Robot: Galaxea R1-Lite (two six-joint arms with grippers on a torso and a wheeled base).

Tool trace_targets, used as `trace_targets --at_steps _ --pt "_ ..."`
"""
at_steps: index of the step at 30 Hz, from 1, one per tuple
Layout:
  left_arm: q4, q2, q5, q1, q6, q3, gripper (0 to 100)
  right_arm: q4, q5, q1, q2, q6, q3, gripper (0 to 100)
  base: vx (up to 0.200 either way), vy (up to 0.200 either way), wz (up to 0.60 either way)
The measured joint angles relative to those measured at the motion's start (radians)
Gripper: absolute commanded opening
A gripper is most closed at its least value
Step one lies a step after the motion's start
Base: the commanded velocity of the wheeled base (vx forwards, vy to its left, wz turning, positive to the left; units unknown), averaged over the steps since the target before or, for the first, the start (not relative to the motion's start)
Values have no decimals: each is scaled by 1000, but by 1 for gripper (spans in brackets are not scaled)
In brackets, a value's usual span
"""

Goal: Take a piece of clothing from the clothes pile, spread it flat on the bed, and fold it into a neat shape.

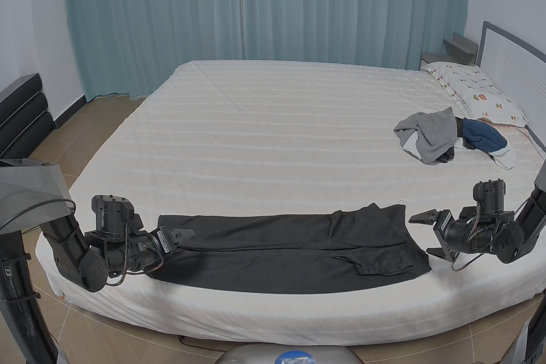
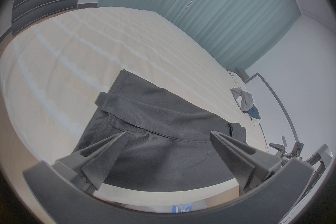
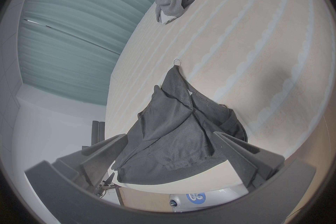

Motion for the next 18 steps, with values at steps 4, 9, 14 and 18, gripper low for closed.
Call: trace_targets --at_steps 4,9,14,18 --pt "11 39 8 -10 -13 -33 100 0 0 -1 1 0 -1 100 0 0 0" --pt "8 92 30 -10 -110 -104 100 0 0 -4 6 -1 -3 100 0 0 0" --pt "10 136 73 16 -141 -152 100 0 1 -6 14 -1 -3 100 0 0 0" --pt "11 154 92 41 -143 -162 100 -1 0 -5 19 -1 -4 100 0 0 0"
